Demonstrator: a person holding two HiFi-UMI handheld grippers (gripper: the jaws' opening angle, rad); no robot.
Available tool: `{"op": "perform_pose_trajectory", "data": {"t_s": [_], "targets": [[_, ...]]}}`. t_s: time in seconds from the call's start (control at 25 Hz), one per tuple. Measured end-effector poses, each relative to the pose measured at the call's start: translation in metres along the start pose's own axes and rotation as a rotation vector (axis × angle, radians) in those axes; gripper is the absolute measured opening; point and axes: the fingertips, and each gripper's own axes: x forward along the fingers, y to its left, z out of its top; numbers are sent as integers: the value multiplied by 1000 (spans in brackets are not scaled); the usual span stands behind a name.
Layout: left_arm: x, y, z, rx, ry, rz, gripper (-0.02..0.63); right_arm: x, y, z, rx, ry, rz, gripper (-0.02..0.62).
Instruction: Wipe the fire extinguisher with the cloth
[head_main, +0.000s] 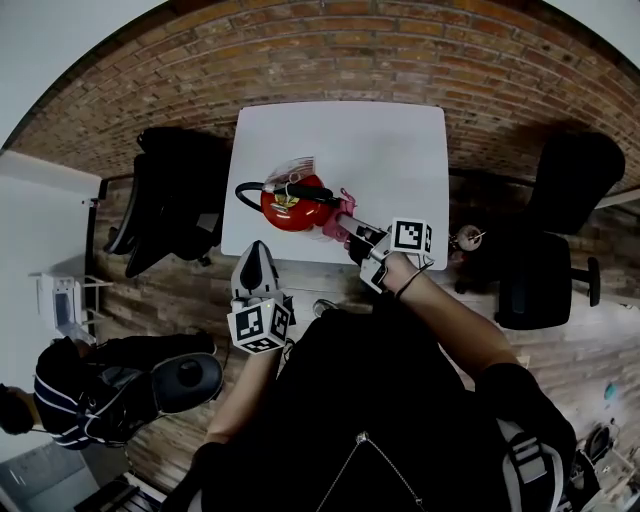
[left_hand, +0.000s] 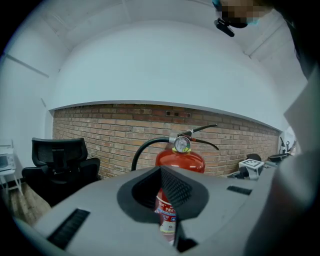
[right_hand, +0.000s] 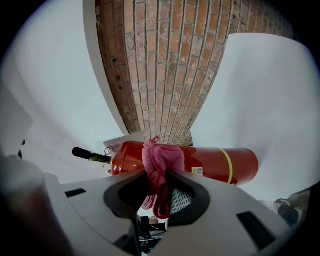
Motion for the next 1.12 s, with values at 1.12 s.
{"op": "perform_pose_trajectory", "data": {"t_s": [1.12], "targets": [[-7, 3, 4, -25, -28, -10, 30, -8, 96, 13, 92, -50, 250, 106]]}}
